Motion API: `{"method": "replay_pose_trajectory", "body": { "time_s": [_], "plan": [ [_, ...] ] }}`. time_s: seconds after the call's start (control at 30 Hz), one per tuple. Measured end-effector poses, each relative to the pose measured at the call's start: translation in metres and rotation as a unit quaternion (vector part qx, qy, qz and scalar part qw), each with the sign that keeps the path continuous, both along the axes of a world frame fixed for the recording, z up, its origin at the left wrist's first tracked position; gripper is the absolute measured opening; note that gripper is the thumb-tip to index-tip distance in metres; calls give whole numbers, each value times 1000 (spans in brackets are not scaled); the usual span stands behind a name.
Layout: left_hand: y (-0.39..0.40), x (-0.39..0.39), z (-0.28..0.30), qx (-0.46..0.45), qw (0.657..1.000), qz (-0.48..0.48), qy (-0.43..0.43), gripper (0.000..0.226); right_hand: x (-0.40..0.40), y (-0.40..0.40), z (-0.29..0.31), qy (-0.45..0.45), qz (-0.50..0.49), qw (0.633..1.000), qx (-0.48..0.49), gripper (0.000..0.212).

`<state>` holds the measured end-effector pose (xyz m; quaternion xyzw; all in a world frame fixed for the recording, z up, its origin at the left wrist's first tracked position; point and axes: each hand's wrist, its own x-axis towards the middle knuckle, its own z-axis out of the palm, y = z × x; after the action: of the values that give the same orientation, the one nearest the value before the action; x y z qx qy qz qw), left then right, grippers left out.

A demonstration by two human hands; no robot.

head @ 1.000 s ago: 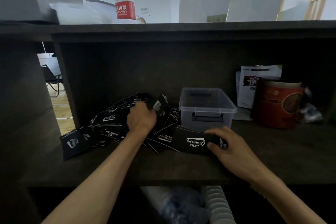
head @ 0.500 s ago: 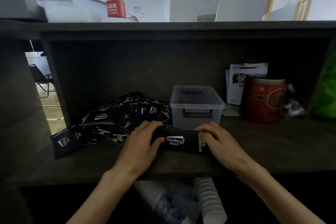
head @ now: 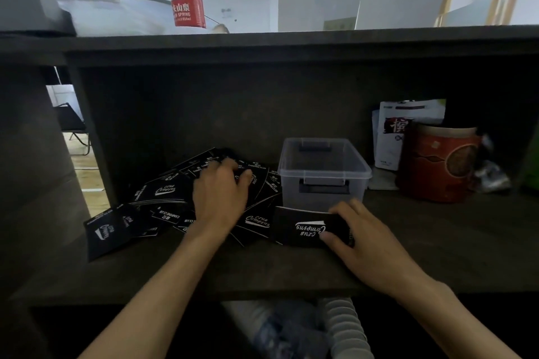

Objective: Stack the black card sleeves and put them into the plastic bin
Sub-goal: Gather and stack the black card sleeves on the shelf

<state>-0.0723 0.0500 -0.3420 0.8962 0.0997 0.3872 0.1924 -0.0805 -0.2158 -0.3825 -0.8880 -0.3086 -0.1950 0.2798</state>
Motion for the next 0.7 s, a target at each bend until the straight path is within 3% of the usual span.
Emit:
{"method": "replay_pose_trajectory", "body": {
  "time_s": [0.1,0.23,0.3,0.4,0.47,0.5,0.57,0.6,0.63,0.7],
  "plan": [
    [6,22,7,35,973,91,207,59,0,0,0,5,-3,1000,0,19],
    [15,28,6,-58,966,83,239,53,0,-1,1,11,-2,1000,-1,18],
    [22,21,6,-124,971,59,196,43,0,0,0,10,-2,1000,0,18],
    [28,-6,13,-201,979,9,5,23,0,0,1,3,-5,1000,0,20],
    [32,-30,22,-236,961,-111,-95,18,1,0,2,6,-13,1000,-6,22],
    [33,-43,25,-250,942,-206,-94,22,1,0,2,9,-16,1000,-10,23],
    [28,-64,22,-225,903,-367,8,28,1,0,3,14,-20,1000,-20,24],
    [23,-70,17,-178,900,-392,70,29,1,0,4,17,-19,999,-22,24],
    [18,-71,8,-118,912,-379,105,30,0,0,4,22,-15,999,-21,23],
    [7,-66,-9,-14,954,-287,84,29,-1,-1,6,27,-2,1000,-15,23]
  ]
}}
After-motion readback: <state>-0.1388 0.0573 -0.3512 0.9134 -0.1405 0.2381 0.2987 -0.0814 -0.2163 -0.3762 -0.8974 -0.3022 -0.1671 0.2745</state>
